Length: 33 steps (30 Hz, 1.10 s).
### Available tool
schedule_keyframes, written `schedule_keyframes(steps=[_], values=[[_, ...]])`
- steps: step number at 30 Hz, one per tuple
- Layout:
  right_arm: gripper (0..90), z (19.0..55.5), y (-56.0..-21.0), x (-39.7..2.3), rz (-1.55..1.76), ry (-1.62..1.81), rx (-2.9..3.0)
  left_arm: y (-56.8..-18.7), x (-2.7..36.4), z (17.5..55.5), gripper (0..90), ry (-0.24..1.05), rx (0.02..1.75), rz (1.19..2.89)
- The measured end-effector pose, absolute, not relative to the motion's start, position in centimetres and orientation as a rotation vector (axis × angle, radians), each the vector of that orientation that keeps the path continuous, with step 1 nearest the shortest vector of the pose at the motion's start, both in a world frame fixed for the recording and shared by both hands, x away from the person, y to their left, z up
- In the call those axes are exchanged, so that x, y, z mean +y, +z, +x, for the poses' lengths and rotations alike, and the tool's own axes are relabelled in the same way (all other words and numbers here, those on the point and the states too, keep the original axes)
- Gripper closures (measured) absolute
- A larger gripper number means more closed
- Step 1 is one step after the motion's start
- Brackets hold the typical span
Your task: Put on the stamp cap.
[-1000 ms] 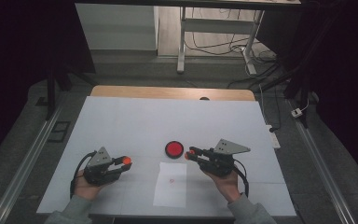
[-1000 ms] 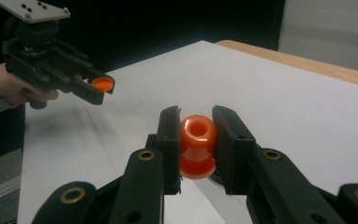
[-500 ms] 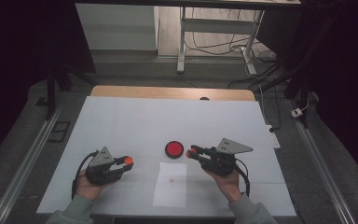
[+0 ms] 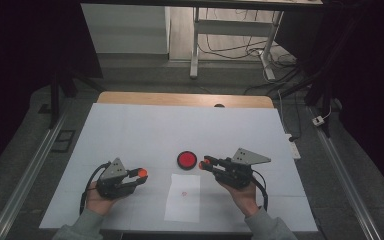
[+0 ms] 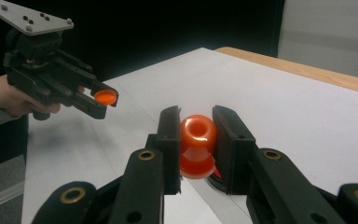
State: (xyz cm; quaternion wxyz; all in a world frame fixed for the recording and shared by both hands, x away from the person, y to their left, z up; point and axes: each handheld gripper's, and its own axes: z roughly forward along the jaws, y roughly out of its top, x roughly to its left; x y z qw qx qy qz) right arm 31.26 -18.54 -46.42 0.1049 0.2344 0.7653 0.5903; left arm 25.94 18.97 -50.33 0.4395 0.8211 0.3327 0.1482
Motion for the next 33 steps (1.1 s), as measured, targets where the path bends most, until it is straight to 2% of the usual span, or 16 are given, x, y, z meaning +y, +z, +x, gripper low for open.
schedule_keyframes(steps=[17, 33], values=[[72.1, 31.3, -46.6, -18.4, 0.689, 1.731, 2.269, -50.1, 17.5, 26.0, 64.7, 0.344, 0.779, 2.059], [72.0, 31.4, -46.8, -18.4, 0.694, 1.735, 2.278, -50.1, 14.5, 26.5, 64.6, 0.32, 0.68, 2.121]])
